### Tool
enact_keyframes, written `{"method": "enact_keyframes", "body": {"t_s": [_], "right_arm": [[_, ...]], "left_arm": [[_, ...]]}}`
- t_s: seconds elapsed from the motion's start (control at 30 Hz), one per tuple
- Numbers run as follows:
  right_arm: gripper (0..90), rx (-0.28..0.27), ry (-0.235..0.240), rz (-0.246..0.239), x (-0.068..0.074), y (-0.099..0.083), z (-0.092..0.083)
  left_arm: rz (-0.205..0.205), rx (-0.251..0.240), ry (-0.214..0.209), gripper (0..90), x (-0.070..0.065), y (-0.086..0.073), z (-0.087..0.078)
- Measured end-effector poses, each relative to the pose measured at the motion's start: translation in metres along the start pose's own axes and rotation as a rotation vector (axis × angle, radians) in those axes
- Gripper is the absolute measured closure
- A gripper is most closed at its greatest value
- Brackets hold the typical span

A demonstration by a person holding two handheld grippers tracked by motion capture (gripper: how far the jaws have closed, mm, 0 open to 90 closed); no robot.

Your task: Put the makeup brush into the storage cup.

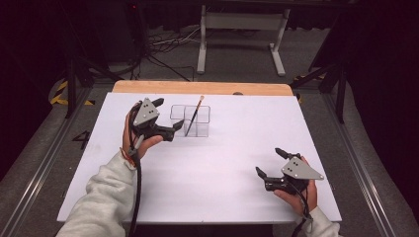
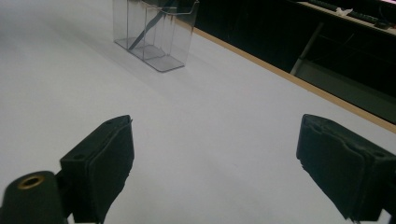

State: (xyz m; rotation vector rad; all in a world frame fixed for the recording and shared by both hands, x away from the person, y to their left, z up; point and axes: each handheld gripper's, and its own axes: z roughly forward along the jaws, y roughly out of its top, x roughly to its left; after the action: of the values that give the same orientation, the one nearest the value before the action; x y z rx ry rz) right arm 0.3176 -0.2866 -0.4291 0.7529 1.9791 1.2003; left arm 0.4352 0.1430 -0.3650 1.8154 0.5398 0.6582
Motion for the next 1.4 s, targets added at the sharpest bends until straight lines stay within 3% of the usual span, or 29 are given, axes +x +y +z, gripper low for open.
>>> {"method": "enact_keyframes", "body": {"t_s": [0.2, 0.4, 0.6, 0.87, 1.03, 1.13, 1.4], "right_arm": [[12.2, 0.003, 0.000, -0.002, 0.000, 0.000, 0.000], [12.2, 0.001, 0.000, -0.004, 0.001, 0.001, 0.000], [12.2, 0.001, -0.004, -0.002, 0.000, 0.000, -0.001], [12.2, 0.001, -0.003, -0.003, 0.000, 0.000, 0.000], [12.3, 0.002, -0.004, -0.003, 0.000, 0.000, 0.000], [12.3, 0.005, -0.003, -0.007, 0.000, 0.000, 0.001], [12.4, 0.006, -0.007, -0.001, 0.000, 0.000, -0.002]], "left_arm": [[0.039, 0.008, -0.019, 1.7, -0.004, -0.003, -0.011], [0.060, -0.003, 0.016, 2.1, -0.009, -0.007, -0.024], [0.051, -0.050, 0.045, 2.2, -0.009, -0.010, -0.042], [0.056, -0.038, 0.061, 0.9, -0.012, -0.019, -0.056], [0.064, -0.040, 0.103, 0.8, -0.014, -0.028, -0.066], [0.045, -0.052, 0.115, 1.5, -0.013, -0.033, -0.071], [0.044, -0.044, 0.103, 2.3, -0.014, -0.043, -0.080]]}}
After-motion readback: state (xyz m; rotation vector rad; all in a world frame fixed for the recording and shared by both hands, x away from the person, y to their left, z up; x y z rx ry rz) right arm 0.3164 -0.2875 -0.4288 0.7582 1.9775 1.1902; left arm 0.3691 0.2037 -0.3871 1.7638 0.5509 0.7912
